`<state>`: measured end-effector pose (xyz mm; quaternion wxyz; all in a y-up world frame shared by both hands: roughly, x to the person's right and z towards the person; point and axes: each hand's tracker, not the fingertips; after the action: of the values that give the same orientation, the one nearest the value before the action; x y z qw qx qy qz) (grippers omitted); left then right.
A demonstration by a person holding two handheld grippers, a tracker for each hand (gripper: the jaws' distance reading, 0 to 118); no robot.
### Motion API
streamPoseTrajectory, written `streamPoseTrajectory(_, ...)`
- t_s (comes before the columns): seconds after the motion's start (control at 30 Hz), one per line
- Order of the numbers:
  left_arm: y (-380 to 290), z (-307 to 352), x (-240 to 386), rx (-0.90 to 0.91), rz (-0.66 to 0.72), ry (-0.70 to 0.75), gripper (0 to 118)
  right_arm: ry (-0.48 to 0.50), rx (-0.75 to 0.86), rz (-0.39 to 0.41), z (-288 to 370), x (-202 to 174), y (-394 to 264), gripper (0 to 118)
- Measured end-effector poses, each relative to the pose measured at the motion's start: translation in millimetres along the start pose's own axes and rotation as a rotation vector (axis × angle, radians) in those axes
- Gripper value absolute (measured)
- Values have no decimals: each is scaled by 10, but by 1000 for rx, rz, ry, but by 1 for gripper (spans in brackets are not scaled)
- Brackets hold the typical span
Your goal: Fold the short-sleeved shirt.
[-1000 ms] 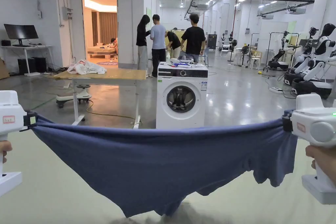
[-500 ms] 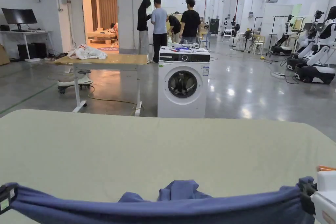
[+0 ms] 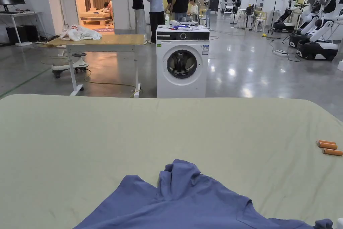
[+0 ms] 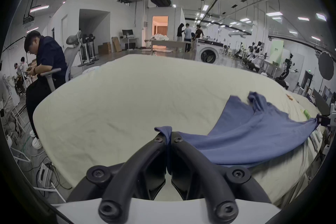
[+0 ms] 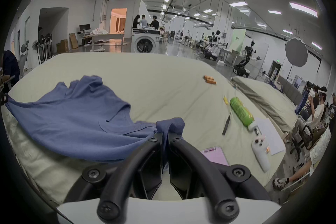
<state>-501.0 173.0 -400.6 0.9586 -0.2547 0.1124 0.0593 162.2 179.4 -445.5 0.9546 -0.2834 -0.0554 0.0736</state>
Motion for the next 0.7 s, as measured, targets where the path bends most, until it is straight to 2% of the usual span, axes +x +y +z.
streamPoseTrajectory(0.1, -192, -97, -13, -63, -37, 16, 0, 0, -47, 0, -79, -42, -175, 4)
streamPoseTrajectory(0.27, -407, -235, -40, -116, -15, 29, 0, -12, -98, -8, -155, -83, -418, 5)
streamPoseTrajectory(0.4, -453, -199, -23, -91, -21, 22, 2, -45, -57, -18, -33, -134, -414, 17)
streamPoseTrajectory(0.47, -429, -154, 4, -40, -39, 23, 18, -66, -14, 2, 54, -167, -337, 45)
streamPoseTrajectory(0.5, -394, -140, 27, -27, -48, 25, 36, -59, 8, -1, 96, -182, -280, 58)
streamPoseTrajectory(0.53, -357, -136, 58, -22, -52, 29, 50, -53, 28, -9, 131, -194, -225, 63)
streamPoseTrajectory(0.57, -305, -134, 100, -15, -59, 27, 60, -47, 52, -12, 162, -232, -156, 63)
streamPoseTrajectory(0.7, -98, -130, 363, 55, -96, -5, 60, -14, 162, -5, 201, -494, 102, 64)
